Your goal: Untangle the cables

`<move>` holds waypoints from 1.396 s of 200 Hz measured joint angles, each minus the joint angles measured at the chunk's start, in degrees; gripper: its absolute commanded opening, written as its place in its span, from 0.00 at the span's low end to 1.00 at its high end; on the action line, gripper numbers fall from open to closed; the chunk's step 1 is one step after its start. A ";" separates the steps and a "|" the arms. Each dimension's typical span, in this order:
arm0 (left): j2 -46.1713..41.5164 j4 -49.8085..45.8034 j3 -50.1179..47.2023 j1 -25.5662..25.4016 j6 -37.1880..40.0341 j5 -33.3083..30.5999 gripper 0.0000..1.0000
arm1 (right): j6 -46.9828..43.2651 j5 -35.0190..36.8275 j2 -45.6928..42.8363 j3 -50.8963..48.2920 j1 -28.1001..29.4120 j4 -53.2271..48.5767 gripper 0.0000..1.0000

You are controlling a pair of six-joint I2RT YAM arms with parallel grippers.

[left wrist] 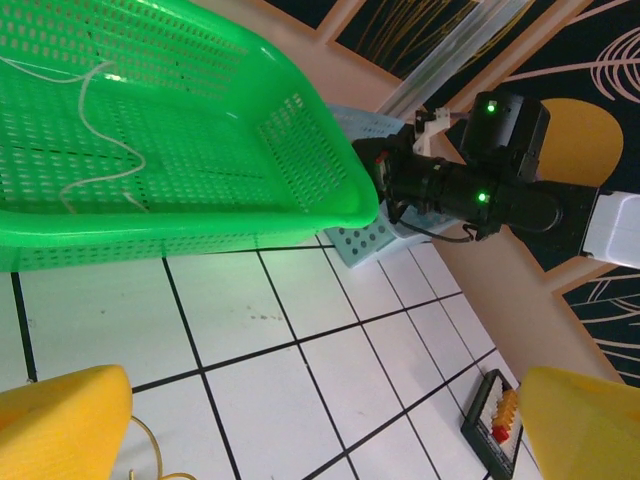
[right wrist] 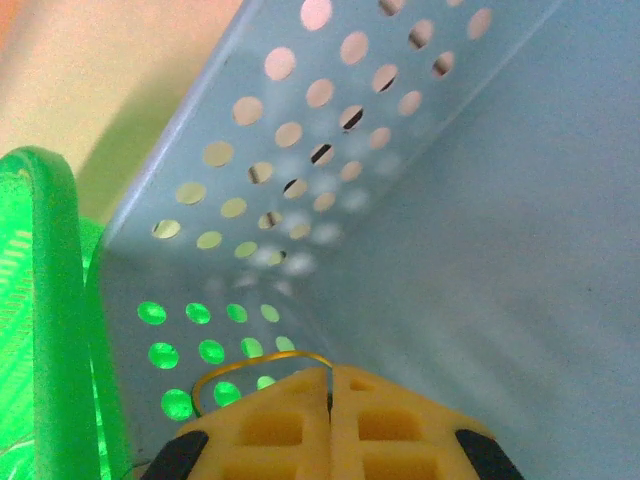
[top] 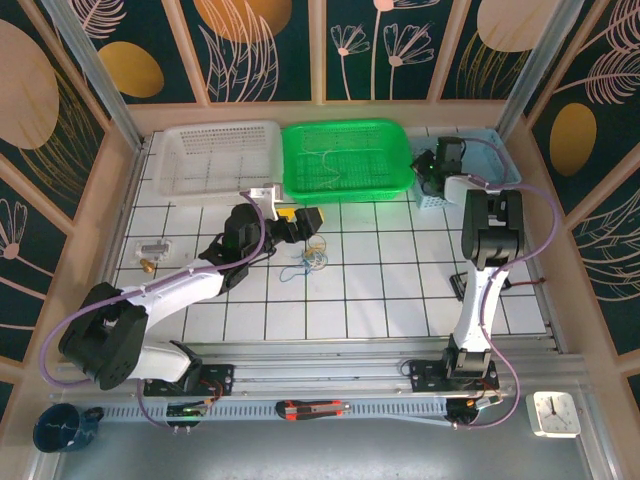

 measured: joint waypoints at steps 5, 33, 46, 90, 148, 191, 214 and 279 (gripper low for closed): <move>-0.02 0.00 -0.02 0.00 -0.02 0.00 0.99 | 0.26 -0.24 -0.09 -0.07 0.37 -0.02 0.00; -0.20 0.02 -0.22 0.00 -0.04 0.00 0.99 | 0.44 -1.03 -1.25 -0.07 1.29 -0.24 0.00; -0.37 0.02 -0.52 0.00 -0.04 -0.02 0.99 | 0.42 -0.52 -2.95 -0.07 0.87 -0.87 0.00; -0.48 0.00 -1.75 0.00 -0.07 -0.26 0.99 | -0.81 3.54 -12.17 -0.37 -3.28 -0.31 0.00; -0.50 0.00 -2.36 0.00 -0.28 -1.33 0.99 | -3.17 5.62 -15.76 -1.22 -6.14 0.83 0.00; -1.42 -0.17 -2.82 0.00 -0.28 -1.95 0.99 | -5.86 6.84 -15.41 -2.23 -6.29 -0.07 0.46; -2.21 -0.48 -3.54 0.00 -0.39 -2.64 0.99 | -7.74 7.28 -15.47 -3.43 -6.47 0.11 0.51; -2.58 -1.36 -4.66 0.00 -0.92 -4.35 0.99 | -8.83 5.38 -23.12 -9.14 -5.14 -0.37 0.51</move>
